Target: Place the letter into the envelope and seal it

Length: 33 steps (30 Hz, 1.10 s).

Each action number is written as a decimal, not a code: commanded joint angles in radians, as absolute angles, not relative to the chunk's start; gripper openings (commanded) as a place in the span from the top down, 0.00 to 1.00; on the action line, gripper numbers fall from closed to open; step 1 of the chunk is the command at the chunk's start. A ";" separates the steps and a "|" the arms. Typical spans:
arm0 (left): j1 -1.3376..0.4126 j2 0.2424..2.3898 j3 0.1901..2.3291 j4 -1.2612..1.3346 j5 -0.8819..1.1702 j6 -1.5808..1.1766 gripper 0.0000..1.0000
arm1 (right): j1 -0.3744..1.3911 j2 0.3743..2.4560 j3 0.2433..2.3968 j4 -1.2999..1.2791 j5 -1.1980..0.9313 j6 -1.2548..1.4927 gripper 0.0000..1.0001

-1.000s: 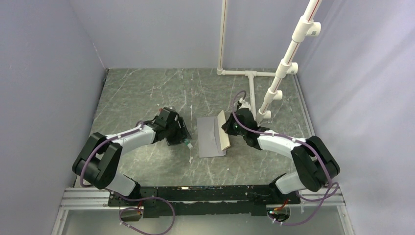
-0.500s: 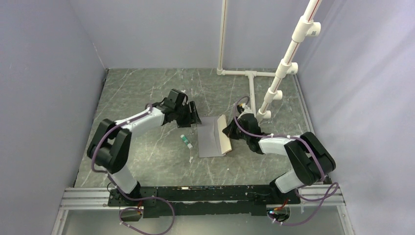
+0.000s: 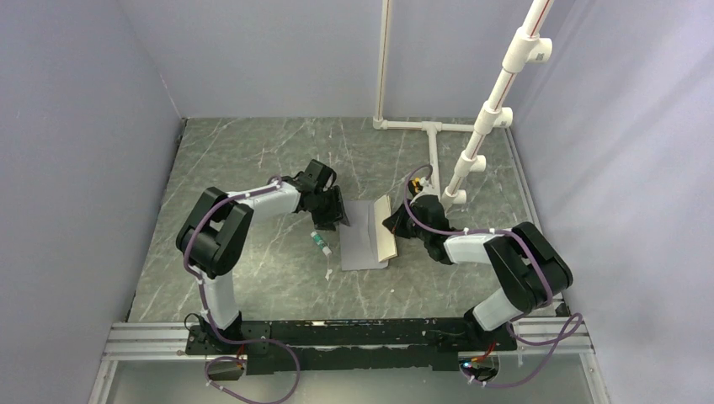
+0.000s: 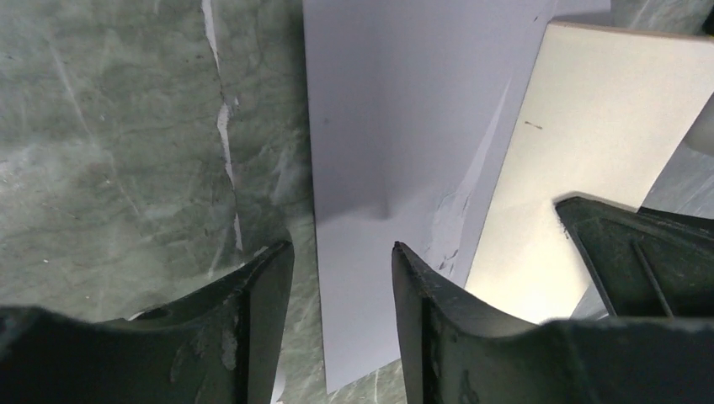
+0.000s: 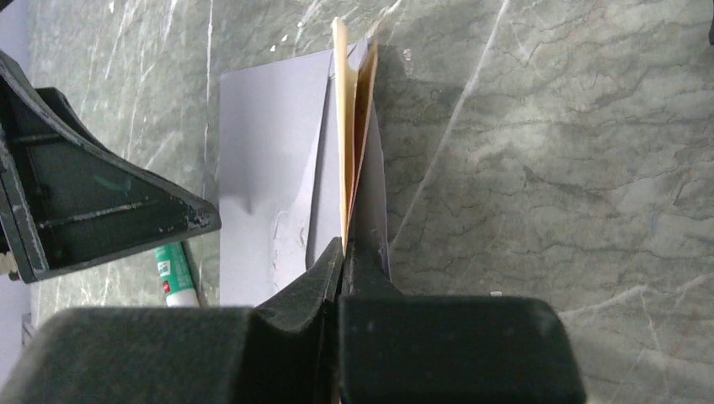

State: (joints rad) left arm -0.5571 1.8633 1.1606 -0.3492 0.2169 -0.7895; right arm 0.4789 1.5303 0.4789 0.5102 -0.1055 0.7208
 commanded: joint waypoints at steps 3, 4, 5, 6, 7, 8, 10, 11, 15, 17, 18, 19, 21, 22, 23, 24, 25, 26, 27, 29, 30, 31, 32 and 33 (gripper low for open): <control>-0.604 1.872 1.167 -0.396 0.171 -0.815 0.51 | 0.476 1.568 0.460 0.578 -0.103 0.774 1.00; -0.606 1.873 1.167 -0.404 0.162 -0.814 0.52 | 0.476 1.574 0.457 0.582 -0.104 0.771 1.00; -0.608 1.875 1.168 -0.413 0.160 -0.813 0.53 | 0.476 1.576 0.456 0.578 -0.099 0.767 1.00; -0.609 1.878 1.166 -0.419 0.158 -0.813 0.54 | 0.476 1.577 0.456 0.574 -0.094 0.763 1.00; -0.610 1.879 1.161 -0.419 0.157 -0.815 0.54 | 0.476 1.578 0.456 0.576 -0.091 0.758 1.00; -0.610 1.878 1.158 -0.419 0.153 -0.817 0.55 | 0.476 1.580 0.454 0.579 -0.092 0.753 1.00; -0.611 1.875 1.150 -0.414 0.150 -0.820 0.55 | 0.476 1.587 0.452 0.591 -0.097 0.745 1.00; -0.612 1.873 1.149 -0.412 0.150 -0.823 0.55 | 0.477 1.593 0.451 0.600 -0.102 0.743 1.00; -0.613 1.876 1.149 -0.401 0.162 -0.823 0.56 | 0.478 1.620 0.437 0.653 -0.124 0.738 1.00; -0.613 1.881 1.153 -0.404 0.162 -0.820 0.56 | 0.481 1.627 0.434 0.669 -0.129 0.732 1.00; -0.613 1.883 1.153 -0.404 0.164 -0.818 0.56 | 0.483 1.630 0.433 0.680 -0.131 0.723 1.00; -0.614 1.884 1.154 -0.405 0.166 -0.817 0.56 | 0.487 1.632 0.433 0.687 -0.134 0.716 1.00; -0.614 1.887 1.155 -0.405 0.165 -0.815 0.55 | 0.490 1.632 0.434 0.690 -0.132 0.704 1.00; -0.612 1.887 1.156 -0.404 0.168 -0.813 0.55 | 0.493 1.630 0.434 0.697 -0.130 0.697 1.00; -0.613 1.889 1.156 -0.404 0.168 -0.813 0.56 | 0.495 1.628 0.434 0.697 -0.124 0.694 1.00; -0.613 1.891 1.156 -0.402 0.172 -0.813 0.56 | 0.495 1.629 0.437 0.695 -0.121 0.694 1.00; -0.613 1.892 1.156 -0.399 0.175 -0.814 0.56 | 0.494 1.629 0.440 0.695 -0.120 0.698 1.00; -0.613 1.893 1.154 -0.394 0.180 -0.815 0.56 | 0.497 1.630 0.443 0.695 -0.118 0.703 1.00; -0.613 1.894 1.152 -0.390 0.186 -0.821 0.56 | 0.502 1.631 0.446 0.692 -0.113 0.711 1.00; -0.613 1.892 1.146 -0.379 0.198 -0.830 0.56 | 0.508 1.631 0.457 0.668 -0.100 0.738 1.00; -0.613 1.891 1.140 -0.372 0.202 -0.836 0.56 | 0.510 1.631 0.463 0.650 -0.092 0.760 1.00; -0.613 1.887 1.135 -0.364 0.206 -0.842 0.56 | 0.510 1.631 0.465 0.642 -0.094 0.780 1.00; -0.614 1.886 1.129 -0.357 0.210 -0.847 0.56 | 0.513 1.630 0.465 0.636 -0.096 0.797 1.00; -0.614 1.884 1.124 -0.349 0.216 -0.853 0.56 | 0.516 1.627 0.466 0.628 -0.095 0.815 1.00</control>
